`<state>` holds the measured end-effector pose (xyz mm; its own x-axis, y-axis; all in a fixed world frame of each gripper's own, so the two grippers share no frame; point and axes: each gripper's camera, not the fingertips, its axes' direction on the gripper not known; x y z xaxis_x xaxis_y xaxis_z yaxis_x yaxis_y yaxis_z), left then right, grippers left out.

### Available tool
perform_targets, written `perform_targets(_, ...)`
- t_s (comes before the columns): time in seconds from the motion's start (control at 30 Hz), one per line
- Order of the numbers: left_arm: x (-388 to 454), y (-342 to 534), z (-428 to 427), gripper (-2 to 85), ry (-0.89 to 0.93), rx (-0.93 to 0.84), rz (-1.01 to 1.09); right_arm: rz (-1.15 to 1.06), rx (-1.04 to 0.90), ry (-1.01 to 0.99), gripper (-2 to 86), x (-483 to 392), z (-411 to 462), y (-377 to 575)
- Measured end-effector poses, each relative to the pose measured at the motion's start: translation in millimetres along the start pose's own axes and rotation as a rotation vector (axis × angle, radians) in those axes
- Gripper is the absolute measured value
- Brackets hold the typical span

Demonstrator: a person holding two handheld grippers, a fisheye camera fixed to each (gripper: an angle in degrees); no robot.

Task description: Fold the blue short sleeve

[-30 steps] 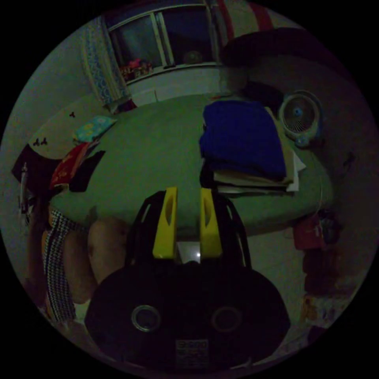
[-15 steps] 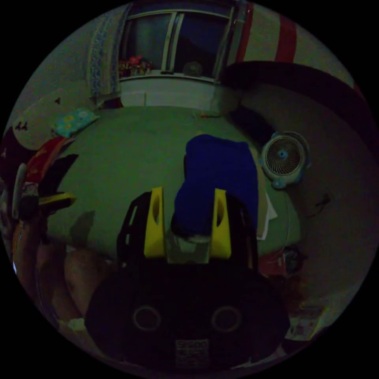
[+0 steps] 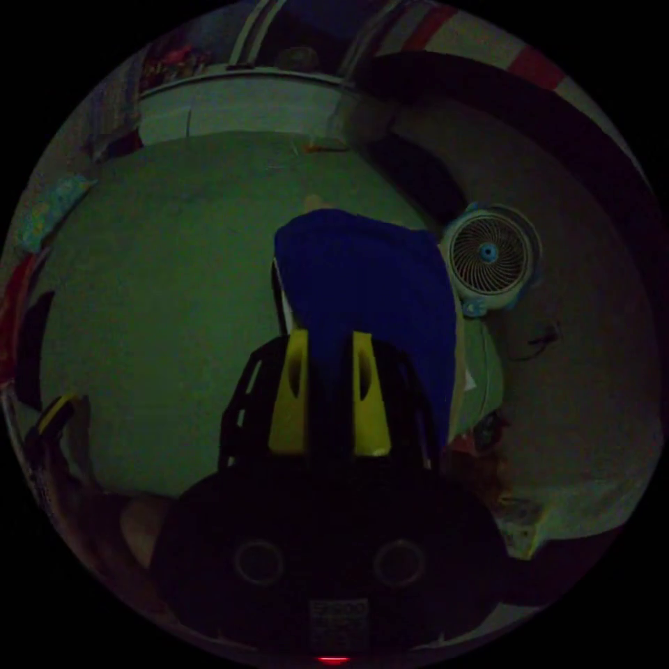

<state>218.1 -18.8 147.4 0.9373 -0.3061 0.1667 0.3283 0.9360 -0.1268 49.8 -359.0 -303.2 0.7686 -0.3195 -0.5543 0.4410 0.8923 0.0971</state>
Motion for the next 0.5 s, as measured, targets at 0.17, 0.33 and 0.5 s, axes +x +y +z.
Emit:
perform_targets(0.17,-5.9,-6.7,6.1,-0.6,0.029,0.024,-0.010,0.074,-0.007,-0.096,0.6,22.4,-9.7,-13.0)
perform_targets(0.33,-14.0,-11.4,9.8,-0.5,0.036,0.033,-0.016,0.093,-0.004,-0.159,0.2,24.1,-19.2,-21.5)
perform_targets(0.5,-31.1,-15.5,11.4,-0.5,0.095,0.049,-0.055,0.052,0.039,-0.322,0.1,-3.0,-40.9,-31.4)
